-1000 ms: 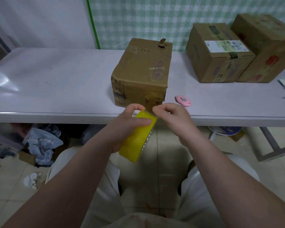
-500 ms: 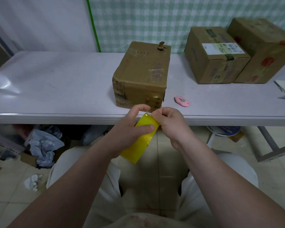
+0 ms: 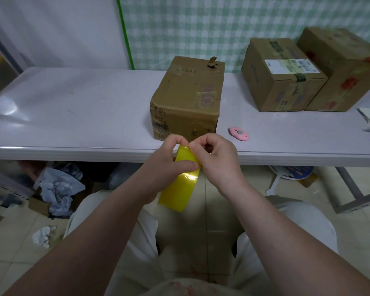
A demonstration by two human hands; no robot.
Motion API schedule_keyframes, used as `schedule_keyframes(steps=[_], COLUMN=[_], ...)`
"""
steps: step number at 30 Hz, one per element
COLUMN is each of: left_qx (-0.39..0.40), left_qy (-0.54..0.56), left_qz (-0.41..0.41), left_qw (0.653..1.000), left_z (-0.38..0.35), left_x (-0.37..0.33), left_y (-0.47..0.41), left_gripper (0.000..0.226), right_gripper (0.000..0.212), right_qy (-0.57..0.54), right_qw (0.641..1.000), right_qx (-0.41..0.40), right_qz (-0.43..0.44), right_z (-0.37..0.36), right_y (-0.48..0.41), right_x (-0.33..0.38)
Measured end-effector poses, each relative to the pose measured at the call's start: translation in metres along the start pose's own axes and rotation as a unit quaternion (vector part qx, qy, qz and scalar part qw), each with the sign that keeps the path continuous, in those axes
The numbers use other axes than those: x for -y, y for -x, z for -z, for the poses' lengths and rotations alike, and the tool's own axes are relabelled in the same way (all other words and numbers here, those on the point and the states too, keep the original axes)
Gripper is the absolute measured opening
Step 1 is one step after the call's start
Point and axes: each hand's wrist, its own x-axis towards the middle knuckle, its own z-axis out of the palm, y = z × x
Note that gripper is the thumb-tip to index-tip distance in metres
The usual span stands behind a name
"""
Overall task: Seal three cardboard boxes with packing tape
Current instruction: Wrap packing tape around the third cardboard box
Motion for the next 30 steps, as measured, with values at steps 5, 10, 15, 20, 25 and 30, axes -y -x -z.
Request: schedule_keyframes(steps=[5,10,15,20,25,30], left_qx=[-0.036,-0.163,-0.276,-0.267,-0.255,-0.260], left_qy=[0.018,-0.028,-0.251,-0.391,-0.468,-0.504], left_qz=[-0.012,-0.055,-0.067,-0.052,0.026,0.060], left_qw=[0.999,0.985,0.925,0.880,0.846,0.821], left_z=[0.007,0.019,0.047,0.077,0.095,0.102], left_x=[0.006,-0.002,-0.006,0.003,0.012,0.026], left_y=[0.009,0.018,0.002,-0.028,-0.057,-0.072], left_gripper=[0.040,0.038,0.037,0.043,0.057,0.067], right_gripper=[0.008,0.007,0.026,0.041,0.035,0.030], right_qy=[0.002,-0.056,0.030,0.074,0.072,0.024], right_qw=[0.999,0.991,0.980,0.987,0.991,0.993], right_qx=[0.001,-0.085,-0.171,-0.106,-0.070,-0.034], right_qz=[0.047,0.086,0.093,0.097,0.089,0.112], right_z=[-0.003,-0.009,0.012,0.018,0.018,0.025], right_y=[0.003,-0.002,-0.031,-0.057,-0.065,-0.068], right_x=[0.006,0.010,0.003,-0.006,-0.017,-0.023])
